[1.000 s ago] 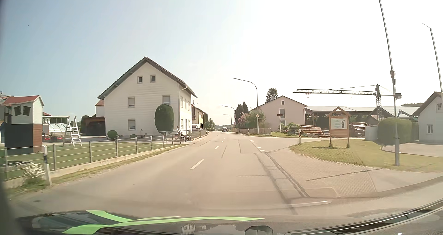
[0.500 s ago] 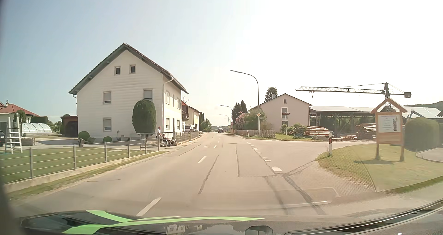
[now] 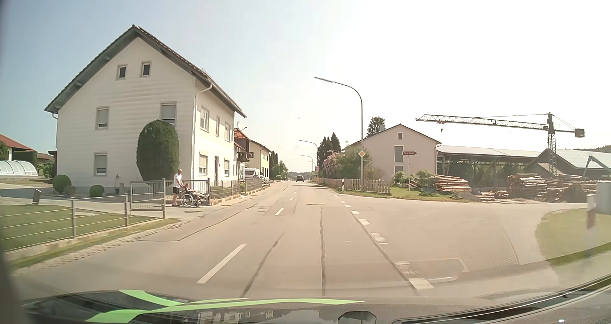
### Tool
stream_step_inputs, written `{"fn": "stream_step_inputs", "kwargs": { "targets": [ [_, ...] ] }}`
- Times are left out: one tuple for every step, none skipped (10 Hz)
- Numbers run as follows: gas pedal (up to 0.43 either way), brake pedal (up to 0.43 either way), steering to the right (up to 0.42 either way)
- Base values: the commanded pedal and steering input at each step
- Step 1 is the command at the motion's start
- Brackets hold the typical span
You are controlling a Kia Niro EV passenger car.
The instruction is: Follow the waypoints while adhering to traffic rules and regulations
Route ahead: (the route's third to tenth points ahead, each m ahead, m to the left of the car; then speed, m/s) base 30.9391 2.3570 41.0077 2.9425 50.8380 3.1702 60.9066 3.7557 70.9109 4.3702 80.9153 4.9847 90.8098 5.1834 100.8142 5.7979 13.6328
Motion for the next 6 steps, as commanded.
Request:
{"fn": "stream_step_inputs", "kwargs": {
  "targets": [
    [0.138, 0.000, -0.010],
    [0.138, 0.000, -0.011],
    [0.138, 0.000, -0.012],
    [0.138, 0.000, -0.011],
    [0.130, 0.000, -0.013],
    [0.130, 0.000, -0.015]
  ]
}}
